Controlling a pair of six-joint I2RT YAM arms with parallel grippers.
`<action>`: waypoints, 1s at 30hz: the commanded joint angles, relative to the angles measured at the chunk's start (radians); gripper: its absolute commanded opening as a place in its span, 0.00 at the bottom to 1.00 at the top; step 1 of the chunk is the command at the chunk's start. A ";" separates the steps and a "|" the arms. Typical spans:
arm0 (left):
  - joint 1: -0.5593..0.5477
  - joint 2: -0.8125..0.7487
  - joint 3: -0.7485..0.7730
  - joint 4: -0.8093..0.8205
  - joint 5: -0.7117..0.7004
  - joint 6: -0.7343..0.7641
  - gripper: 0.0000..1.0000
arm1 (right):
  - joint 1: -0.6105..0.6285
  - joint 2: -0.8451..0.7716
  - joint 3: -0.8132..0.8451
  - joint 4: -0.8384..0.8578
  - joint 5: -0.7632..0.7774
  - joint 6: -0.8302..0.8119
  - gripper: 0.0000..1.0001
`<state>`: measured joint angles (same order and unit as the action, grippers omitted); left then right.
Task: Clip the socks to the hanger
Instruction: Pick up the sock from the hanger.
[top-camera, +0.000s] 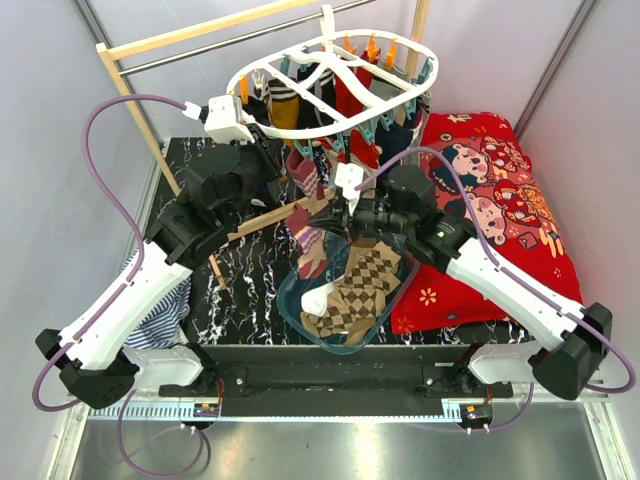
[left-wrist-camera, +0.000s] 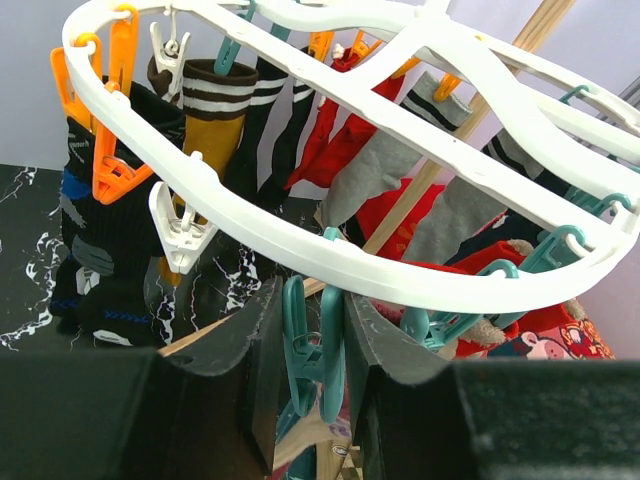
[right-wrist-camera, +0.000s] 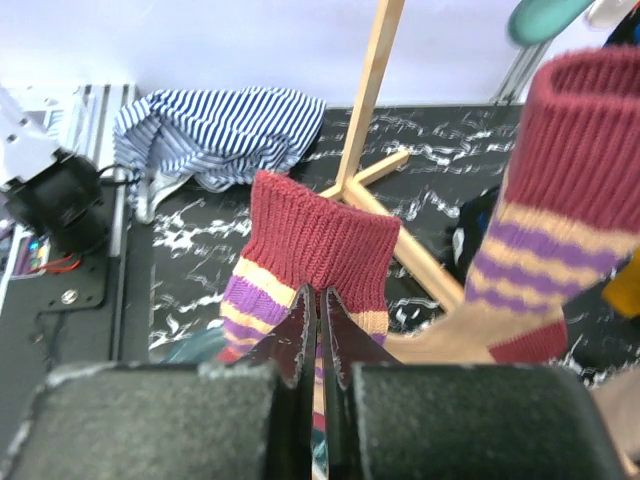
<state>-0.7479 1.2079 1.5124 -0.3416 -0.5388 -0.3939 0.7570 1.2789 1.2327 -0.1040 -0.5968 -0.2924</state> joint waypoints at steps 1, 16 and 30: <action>-0.004 -0.037 0.025 0.076 -0.003 -0.014 0.00 | 0.008 0.043 0.063 0.173 -0.017 0.002 0.00; -0.004 -0.056 -0.003 0.093 0.003 -0.014 0.00 | 0.008 0.163 0.122 0.340 0.101 0.071 0.00; -0.002 -0.054 -0.034 0.099 0.013 -0.023 0.00 | 0.007 0.171 0.131 0.398 0.180 0.113 0.00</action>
<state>-0.7479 1.1732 1.4799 -0.3027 -0.5308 -0.4019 0.7578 1.4528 1.3109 0.2199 -0.4515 -0.2005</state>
